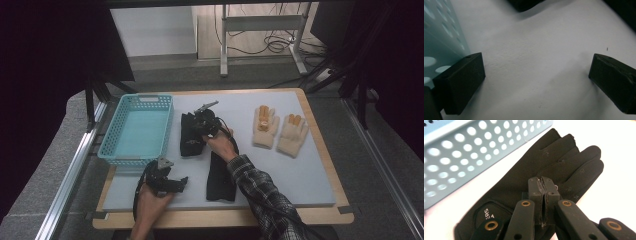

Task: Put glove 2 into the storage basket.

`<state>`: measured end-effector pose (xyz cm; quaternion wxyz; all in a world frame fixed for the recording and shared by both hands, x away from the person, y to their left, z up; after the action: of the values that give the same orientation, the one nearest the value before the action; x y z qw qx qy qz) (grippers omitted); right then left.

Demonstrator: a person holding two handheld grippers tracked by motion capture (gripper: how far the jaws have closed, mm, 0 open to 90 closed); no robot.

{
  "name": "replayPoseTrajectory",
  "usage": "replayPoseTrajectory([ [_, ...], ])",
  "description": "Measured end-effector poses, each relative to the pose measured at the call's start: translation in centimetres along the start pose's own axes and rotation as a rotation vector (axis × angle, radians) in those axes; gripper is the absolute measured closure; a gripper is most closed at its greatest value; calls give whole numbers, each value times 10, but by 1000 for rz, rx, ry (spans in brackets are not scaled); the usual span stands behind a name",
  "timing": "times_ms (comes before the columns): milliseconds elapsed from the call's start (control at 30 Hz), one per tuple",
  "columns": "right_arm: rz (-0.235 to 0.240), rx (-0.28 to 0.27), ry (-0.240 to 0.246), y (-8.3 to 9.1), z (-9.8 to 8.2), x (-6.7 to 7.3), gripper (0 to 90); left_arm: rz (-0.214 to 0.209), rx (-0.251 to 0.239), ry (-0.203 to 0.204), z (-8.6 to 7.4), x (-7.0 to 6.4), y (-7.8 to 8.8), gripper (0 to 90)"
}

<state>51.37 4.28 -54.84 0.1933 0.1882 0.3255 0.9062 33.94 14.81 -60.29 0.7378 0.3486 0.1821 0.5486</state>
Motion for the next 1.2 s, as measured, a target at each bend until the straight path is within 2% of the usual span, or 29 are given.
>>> replayPoseTrajectory([
  [300, 5, -50, 17, 38, 5, 12, 864, 1, 2, -3, 0, 0, 0, 8],
  [533, 2, -73, 25, 69, -2, 23, 864, 0, 0, -2, 0, 0, 0, 8],
  [767, -5, -93, 21, 101, -21, 33, 863, 0, -1, -1, 0, 0, 0, 8],
  [933, -12, -115, 7, 123, -42, 36, 863, 1, 0, -3, 0, 0, 0, 8],
  [1067, -29, -122, -20, 140, -60, 38, 862, 1, -3, 2, 0, 0, 0, 8],
  [1200, -40, -129, -38, 152, -72, 47, 862, 1, -2, 2, 0, 0, 0, 8],
])
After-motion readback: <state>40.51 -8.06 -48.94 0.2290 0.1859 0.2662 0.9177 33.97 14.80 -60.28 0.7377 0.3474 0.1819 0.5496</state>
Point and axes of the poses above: each handheld gripper's, and its own axes: y roughly backward along the jaws, z roughly out of its top, x roughly to its left, the point moved 7 cm from there along -y, roughly forward along the jaws, and after that the axes turned 13 degrees about z, right-handed, at the moved point
